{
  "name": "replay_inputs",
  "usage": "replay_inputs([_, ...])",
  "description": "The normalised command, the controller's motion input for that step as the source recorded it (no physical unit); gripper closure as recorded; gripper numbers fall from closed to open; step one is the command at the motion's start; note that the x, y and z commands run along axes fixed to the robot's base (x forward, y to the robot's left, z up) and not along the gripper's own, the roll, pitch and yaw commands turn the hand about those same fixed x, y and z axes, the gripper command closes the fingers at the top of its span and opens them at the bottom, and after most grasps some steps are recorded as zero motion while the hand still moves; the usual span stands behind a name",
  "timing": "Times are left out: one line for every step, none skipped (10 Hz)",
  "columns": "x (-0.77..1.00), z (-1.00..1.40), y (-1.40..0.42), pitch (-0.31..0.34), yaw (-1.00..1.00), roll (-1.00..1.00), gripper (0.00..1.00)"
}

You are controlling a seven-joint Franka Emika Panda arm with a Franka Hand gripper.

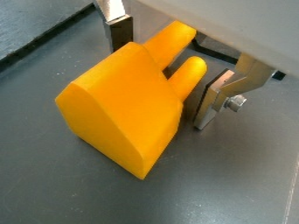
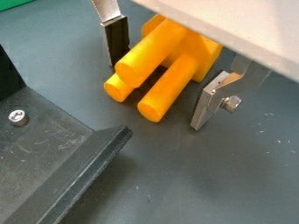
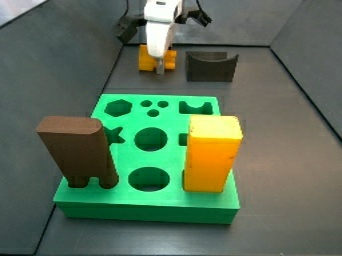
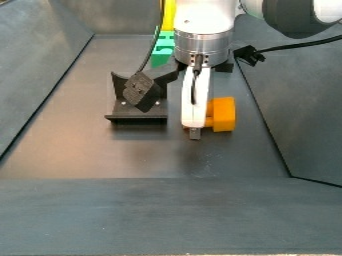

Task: Pick up the 3 prong object. Move up. Place the 3 prong object on the fixture. Regrasp the 3 prong object. Move to above the board. Insert the 3 prong object.
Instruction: Pick up the 3 prong object.

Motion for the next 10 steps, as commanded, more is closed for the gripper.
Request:
replay_inputs([0.0,0.0,0.0,0.0,0.0,0.0,1.0])
replay_inputs([0.0,0.0,0.0,0.0,0.0,0.0,1.0])
replay_inputs([0.0,0.0,0.0,0.0,0.0,0.0,1.0])
replay_inputs([0.0,0.0,0.0,0.0,0.0,0.0,1.0])
replay_inputs([0.0,0.0,0.0,0.0,0.0,0.0,1.0])
replay_inputs([0.0,0.0,0.0,0.0,0.0,0.0,1.0])
replay_inputs([0.0,0.0,0.0,0.0,0.0,0.0,1.0])
replay_inputs([0.0,0.0,0.0,0.0,0.0,0.0,1.0])
replay_inputs([0.0,0.0,0.0,0.0,0.0,0.0,1.0])
replay_inputs([0.0,0.0,0.0,0.0,0.0,0.0,1.0])
